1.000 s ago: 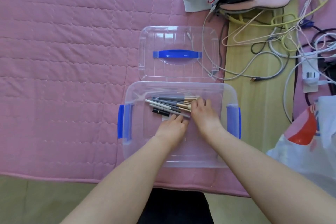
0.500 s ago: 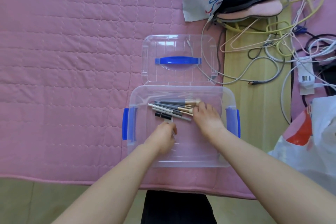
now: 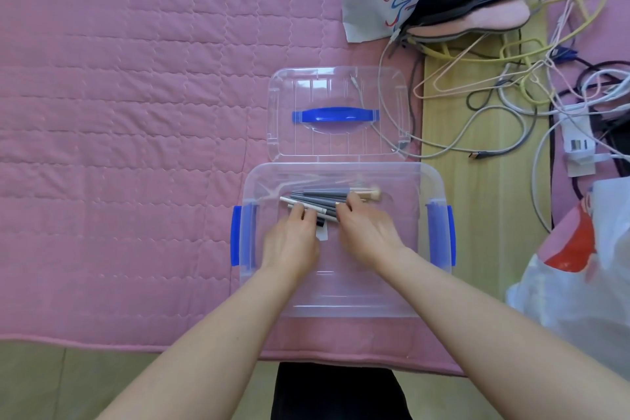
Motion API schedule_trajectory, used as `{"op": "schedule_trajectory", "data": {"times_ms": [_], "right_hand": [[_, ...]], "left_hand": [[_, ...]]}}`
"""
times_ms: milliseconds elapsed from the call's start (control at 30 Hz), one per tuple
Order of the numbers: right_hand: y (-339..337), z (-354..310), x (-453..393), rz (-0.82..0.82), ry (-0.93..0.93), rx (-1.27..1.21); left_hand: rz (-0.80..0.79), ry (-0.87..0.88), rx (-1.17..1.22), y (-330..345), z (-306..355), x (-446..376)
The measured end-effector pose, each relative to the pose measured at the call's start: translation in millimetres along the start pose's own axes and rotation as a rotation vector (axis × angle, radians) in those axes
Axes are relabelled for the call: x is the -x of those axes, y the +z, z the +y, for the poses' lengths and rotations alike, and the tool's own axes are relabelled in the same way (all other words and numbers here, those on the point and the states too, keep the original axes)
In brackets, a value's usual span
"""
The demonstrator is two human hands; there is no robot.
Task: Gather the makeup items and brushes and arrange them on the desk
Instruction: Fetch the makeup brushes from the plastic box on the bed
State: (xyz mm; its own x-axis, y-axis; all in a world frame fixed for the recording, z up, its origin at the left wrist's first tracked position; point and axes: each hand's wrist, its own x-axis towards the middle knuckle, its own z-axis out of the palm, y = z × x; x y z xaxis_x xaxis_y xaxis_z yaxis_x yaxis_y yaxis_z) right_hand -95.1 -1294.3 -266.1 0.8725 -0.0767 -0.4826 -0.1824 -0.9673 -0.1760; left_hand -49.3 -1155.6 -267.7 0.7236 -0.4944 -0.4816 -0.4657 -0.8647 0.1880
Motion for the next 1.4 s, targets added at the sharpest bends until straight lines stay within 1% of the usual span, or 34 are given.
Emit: {"op": "schedule_trajectory", "data": {"times_ms": [67,167,333,433,567,667,767,967,1167,1233,1400], "right_hand": [[3.8,-4.5,-5.0,-0.017,-0.058,0.022],[11.4,-8.3,-10.9,-0.011,-0.089,0.037],[14.2,-11.7,-7.0,0.050,-0.047,0.152],[28.3,-8.4,-5.8,0.002,-0.035,0.056],[31.5,-1.6,-3.8,-0.033,0.069,0.032],[26.6,1.1,-2.2,-0.013,0.117,-0.050],[21.2,-1.4,-4.1,-0.001,0.097,-0.073],[23.5,-9.0,-15.5,0.000,-0.017,0.008],[27.8,-13.0,-18.9,0.023,-0.030,0.074],[27.7,-14.4,-21.5,0.042,-0.016,0.080],[27.8,-16.9,-29.6,0.021,0.001,0.079]], "left_hand": [[0.044,0.029,-0.108,2.3,-1.9,-5.0],[-0.023,0.032,-0.171,9.2,-3.2,-11.1],[-0.128,0.022,-0.217,16.2,-3.6,-9.6],[-0.174,0.034,-0.261,18.3,-3.9,-9.7],[-0.230,0.044,-0.254,20.0,-5.1,-8.5],[-0.248,0.026,-0.178,16.3,-5.3,-6.2],[-0.266,-0.027,-0.032,8.9,-3.3,-2.9],[-0.275,-0.152,0.237,2.6,-3.3,3.9],[-0.334,-0.208,0.447,0.7,-4.0,8.1],[-0.339,-0.227,0.492,-1.5,-4.4,11.5],[-0.307,-0.281,0.551,-3.4,-2.1,17.4]]}}
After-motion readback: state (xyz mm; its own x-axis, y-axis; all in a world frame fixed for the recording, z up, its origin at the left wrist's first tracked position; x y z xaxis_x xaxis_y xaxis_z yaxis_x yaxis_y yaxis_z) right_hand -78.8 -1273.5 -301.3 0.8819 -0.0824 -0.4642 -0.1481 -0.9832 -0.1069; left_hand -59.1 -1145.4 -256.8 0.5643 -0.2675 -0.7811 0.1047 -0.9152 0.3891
